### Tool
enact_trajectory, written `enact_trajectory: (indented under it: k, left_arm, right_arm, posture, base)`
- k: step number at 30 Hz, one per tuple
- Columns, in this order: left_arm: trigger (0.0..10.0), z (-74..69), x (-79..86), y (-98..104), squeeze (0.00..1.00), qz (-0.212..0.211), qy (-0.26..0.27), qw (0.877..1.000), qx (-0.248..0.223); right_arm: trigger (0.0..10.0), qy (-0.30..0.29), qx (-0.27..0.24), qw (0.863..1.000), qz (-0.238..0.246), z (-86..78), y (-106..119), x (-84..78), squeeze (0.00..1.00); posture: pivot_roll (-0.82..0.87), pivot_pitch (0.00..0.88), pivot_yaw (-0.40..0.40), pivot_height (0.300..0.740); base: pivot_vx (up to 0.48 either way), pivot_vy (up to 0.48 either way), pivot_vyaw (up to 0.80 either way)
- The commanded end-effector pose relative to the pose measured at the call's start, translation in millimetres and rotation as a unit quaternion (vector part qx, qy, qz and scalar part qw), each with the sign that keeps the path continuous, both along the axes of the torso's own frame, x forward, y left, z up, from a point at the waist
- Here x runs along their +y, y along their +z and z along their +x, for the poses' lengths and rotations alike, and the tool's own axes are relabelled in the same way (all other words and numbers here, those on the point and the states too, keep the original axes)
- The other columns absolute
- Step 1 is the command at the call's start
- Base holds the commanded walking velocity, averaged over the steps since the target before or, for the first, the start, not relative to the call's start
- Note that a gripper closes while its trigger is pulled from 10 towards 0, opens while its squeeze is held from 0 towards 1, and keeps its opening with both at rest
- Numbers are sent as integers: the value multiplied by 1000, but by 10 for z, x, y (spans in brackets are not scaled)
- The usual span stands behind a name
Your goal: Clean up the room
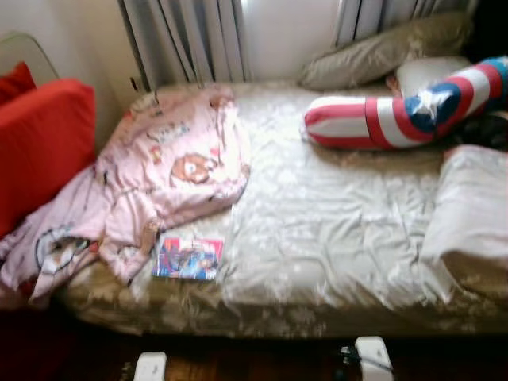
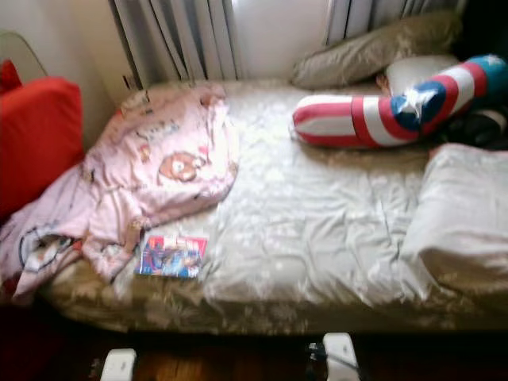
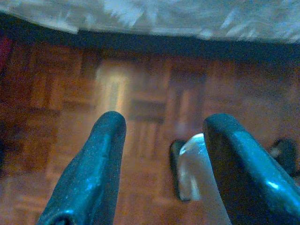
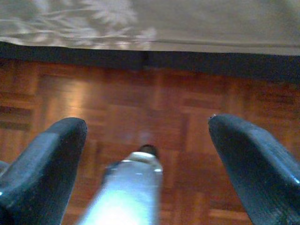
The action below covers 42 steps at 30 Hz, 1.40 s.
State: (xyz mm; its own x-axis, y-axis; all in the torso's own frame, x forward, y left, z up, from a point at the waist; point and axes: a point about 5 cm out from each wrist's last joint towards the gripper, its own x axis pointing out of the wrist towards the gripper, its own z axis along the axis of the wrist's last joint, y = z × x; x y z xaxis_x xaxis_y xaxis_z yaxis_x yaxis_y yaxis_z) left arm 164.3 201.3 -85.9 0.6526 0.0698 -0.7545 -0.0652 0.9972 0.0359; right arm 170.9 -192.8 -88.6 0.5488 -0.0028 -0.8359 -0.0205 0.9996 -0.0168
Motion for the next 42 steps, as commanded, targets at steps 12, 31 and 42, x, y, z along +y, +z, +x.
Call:
enact_trajectory:
  k: [12, 31, 42]
  left_arm:
    - [10000, -64, 39, -24, 0, 9, -3, 1000, 13]
    - [10000, -58, 27, -18, 0, 7, -8, 1000, 6]
    - [10000, -45, 2, -12, 0, 7, -12, 1000, 0]
  right_arm:
    - [10000, -1, -12, 1000, 10, 57, 20, 62, 0]
    - [10000, -3, -16, 1000, 8, 69, 27, 53, 0]
    - [10000, -7, -19, 1000, 8, 76, 33, 36, 0]
  posture:
    - [38, 0, 57, 713]
    - [35, 0, 57, 713]
    - [29, 0, 57, 713]
  base:
    - [0, -319, 0]
    - [0, -321, 0]
    - [0, -321, 0]
